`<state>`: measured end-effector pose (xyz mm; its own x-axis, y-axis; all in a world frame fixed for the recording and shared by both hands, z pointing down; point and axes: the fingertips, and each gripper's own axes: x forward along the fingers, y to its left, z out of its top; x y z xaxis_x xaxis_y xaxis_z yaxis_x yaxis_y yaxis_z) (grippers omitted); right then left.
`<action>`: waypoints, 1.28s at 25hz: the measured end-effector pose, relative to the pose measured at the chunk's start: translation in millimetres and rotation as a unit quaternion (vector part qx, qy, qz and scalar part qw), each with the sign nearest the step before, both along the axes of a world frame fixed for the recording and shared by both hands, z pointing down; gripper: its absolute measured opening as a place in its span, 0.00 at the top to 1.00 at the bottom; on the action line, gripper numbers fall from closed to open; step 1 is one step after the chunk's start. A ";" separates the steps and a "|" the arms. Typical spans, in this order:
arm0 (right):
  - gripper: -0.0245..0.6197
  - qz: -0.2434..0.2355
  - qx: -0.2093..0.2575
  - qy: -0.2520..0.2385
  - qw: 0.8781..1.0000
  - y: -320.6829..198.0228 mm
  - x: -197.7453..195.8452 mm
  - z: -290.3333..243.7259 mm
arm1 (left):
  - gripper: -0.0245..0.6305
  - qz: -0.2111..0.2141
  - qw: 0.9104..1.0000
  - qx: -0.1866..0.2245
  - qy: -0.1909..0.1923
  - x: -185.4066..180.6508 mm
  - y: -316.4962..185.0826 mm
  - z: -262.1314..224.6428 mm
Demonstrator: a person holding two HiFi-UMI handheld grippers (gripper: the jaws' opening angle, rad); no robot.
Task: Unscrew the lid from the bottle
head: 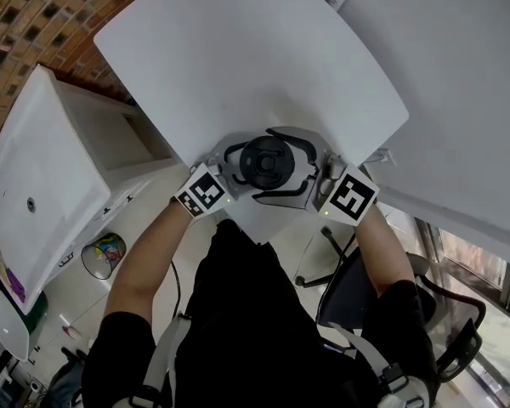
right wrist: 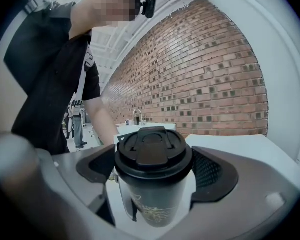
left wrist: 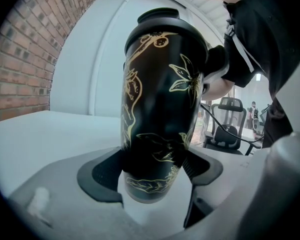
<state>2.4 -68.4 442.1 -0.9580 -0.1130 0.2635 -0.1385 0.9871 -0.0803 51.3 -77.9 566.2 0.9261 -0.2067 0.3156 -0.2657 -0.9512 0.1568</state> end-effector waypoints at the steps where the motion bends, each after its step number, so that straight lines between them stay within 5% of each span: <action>1: 0.24 0.007 0.004 0.004 1.000 1.4 0.5 0.7 | 0.39 0.000 1.000 -0.001 0.000 0.1 0.0 0.1; 4: 0.20 0.102 0.012 -0.041 0.994 -4.7 3.9 -12.1 | 0.38 -0.001 1.000 -0.002 0.001 0.4 0.4 -0.3; 7: 0.20 0.218 0.016 -0.085 0.972 -13.4 10.0 -21.0 | 0.39 -0.001 1.000 0.000 0.000 0.1 0.9 -1.1; 14: 0.20 0.289 0.004 -0.089 0.953 -16.3 2.0 -17.2 | 0.39 -0.004 1.000 0.001 0.001 2.9 1.6 1.0; 24: 0.25 0.188 -0.001 -0.067 0.980 -15.2 -4.0 -11.8 | 0.39 -0.003 1.000 0.002 0.000 0.7 0.5 -0.2; 32: 0.24 0.015 -0.006 -0.029 0.999 -4.4 -10.3 -9.9 | 0.39 -0.004 1.000 0.003 0.000 -0.3 1.5 0.1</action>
